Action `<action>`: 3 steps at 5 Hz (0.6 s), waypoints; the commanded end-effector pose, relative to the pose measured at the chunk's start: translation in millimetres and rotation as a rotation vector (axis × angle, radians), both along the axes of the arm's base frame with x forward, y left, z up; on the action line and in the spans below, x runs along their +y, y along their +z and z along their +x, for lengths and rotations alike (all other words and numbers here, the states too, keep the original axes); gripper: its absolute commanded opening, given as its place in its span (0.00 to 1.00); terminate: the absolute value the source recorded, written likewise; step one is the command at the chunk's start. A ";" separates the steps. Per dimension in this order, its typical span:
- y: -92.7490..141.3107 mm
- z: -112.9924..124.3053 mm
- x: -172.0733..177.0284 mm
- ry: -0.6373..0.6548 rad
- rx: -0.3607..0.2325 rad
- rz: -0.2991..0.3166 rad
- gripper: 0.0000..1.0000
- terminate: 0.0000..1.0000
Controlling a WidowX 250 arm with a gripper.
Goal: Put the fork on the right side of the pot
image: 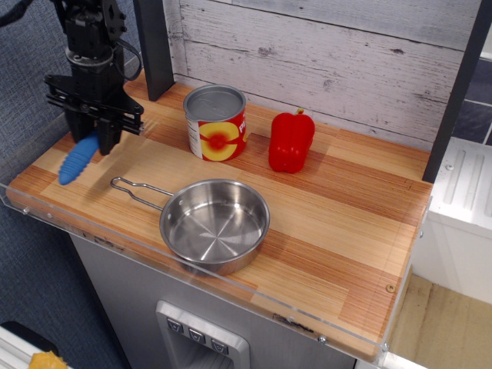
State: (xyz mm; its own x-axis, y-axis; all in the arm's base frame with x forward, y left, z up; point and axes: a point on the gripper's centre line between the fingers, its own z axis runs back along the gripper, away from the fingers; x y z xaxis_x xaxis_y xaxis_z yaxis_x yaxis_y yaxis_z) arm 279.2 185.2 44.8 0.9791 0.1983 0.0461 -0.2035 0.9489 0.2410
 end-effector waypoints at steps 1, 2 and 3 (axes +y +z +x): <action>47.1 -4.8 -15.4 0.068 -0.122 0.062 0.00 0.00; 54.0 -7.7 -45.0 0.047 -0.195 0.032 0.00 0.00; 59.2 -6.3 -84.9 -0.025 -0.288 -0.032 0.00 0.00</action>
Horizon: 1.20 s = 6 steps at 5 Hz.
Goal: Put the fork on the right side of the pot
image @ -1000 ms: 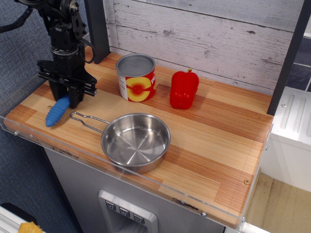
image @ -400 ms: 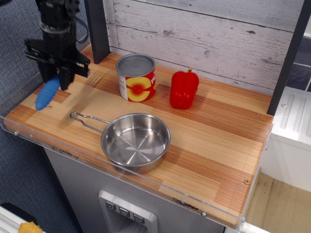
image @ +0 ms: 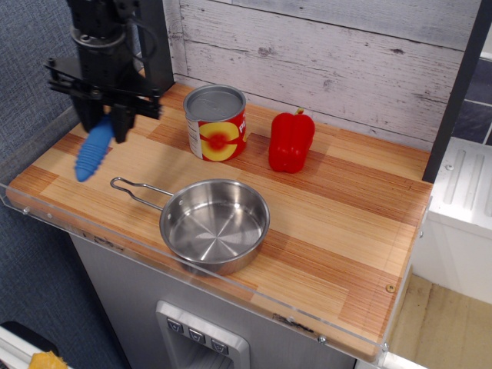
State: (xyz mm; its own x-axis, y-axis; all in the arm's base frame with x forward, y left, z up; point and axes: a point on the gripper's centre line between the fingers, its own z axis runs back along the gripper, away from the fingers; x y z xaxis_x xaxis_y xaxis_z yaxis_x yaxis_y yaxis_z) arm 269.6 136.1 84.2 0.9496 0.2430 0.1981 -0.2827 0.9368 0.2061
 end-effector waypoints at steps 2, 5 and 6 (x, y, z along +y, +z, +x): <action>16.6 16.9 -117.8 -0.254 -0.112 -0.082 0.00 0.00; -1.6 67.4 -188.9 -0.064 -0.166 -0.150 0.00 0.00; -16.5 83.5 -202.3 0.000 -0.154 -0.201 0.00 0.00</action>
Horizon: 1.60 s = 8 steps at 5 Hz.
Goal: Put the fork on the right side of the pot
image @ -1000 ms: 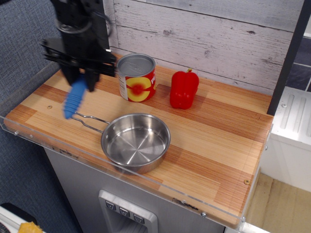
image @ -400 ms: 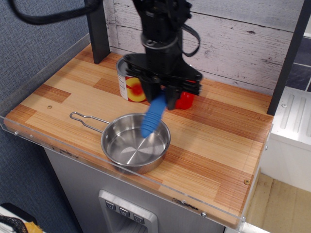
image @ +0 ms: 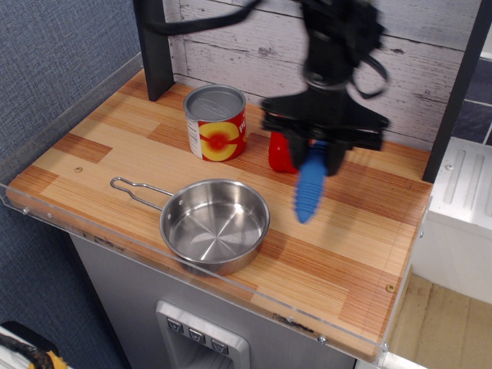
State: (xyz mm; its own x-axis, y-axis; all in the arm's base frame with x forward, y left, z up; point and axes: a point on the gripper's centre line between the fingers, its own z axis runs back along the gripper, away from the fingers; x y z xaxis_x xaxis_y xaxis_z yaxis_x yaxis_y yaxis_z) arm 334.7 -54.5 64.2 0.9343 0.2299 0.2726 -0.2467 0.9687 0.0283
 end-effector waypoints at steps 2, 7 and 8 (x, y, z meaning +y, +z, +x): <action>-25.2 30.6 -21.7 0.040 0.035 -0.084 0.00 0.00; -20.5 32.4 -10.0 -0.002 0.060 -0.087 1.00 0.00; -4.2 24.8 -1.9 0.005 0.011 -0.057 1.00 0.00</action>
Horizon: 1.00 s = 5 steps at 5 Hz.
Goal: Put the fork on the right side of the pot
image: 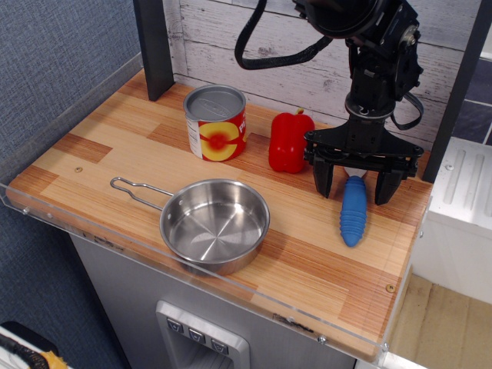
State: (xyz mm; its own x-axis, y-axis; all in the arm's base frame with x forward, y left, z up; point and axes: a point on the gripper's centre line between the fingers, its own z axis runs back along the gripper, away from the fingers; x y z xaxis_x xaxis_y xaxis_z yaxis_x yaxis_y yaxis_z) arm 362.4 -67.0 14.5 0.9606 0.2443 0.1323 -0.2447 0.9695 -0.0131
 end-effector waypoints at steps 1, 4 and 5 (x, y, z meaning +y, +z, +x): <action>62.8 -12.3 14.7 -0.010 -0.127 0.046 1.00 0.00; 88.6 -69.1 8.6 -0.157 -0.148 0.067 1.00 0.00; 93.0 -96.0 3.0 -0.203 -0.122 0.110 1.00 0.00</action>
State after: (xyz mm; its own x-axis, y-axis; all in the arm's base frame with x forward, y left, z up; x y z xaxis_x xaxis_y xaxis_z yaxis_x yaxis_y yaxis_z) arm 265.3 -66.2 93.0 0.9743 0.0218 0.2243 -0.0423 0.9953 0.0870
